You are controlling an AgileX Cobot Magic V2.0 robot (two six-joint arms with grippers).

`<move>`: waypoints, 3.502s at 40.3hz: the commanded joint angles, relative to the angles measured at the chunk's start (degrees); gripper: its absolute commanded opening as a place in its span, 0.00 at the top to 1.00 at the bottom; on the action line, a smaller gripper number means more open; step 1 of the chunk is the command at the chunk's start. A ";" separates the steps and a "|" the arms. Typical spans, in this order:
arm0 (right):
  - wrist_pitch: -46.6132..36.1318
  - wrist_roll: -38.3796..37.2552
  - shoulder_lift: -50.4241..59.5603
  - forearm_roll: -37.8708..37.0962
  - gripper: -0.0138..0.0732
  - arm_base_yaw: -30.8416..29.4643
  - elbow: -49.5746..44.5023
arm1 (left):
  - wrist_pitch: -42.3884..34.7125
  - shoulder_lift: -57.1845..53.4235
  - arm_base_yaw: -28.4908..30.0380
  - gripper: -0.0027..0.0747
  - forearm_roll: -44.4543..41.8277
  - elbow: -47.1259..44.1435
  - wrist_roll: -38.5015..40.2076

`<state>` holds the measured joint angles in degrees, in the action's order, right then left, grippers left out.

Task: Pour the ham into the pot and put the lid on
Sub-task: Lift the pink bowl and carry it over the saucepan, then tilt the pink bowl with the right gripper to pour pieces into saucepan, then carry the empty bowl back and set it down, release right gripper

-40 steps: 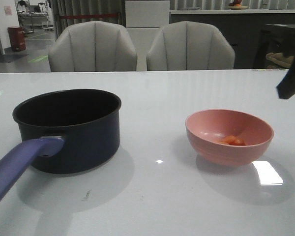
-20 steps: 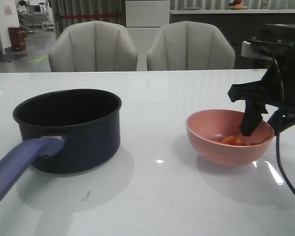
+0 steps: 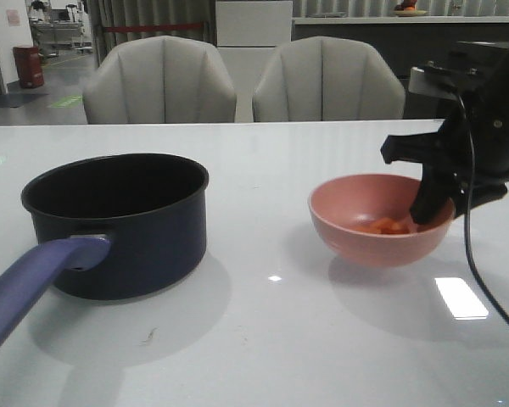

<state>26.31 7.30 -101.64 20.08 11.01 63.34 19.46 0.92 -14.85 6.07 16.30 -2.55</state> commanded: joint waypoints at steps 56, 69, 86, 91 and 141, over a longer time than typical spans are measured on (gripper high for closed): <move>-80.63 59.53 -8.89 -4.99 0.68 36.17 10.11 | -4.47 0.87 -0.50 0.14 0.31 1.54 0.37; -100.06 79.07 -14.63 -8.91 0.68 36.75 6.82 | -4.47 0.87 -0.50 0.14 0.31 1.54 0.37; -94.56 45.60 -11.69 0.98 0.69 36.75 6.82 | -4.47 0.87 -0.50 0.14 0.31 1.54 0.37; -82.87 30.49 -7.77 3.27 0.69 36.75 6.82 | -4.47 0.87 -0.50 0.14 0.31 1.54 0.37; 8.93 18.98 5.64 7.12 0.69 -1.31 6.82 | -4.47 0.87 -0.50 0.14 0.31 1.54 0.37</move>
<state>36.33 26.47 -95.72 26.61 11.90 68.54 19.46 0.92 -14.85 6.07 16.30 -2.55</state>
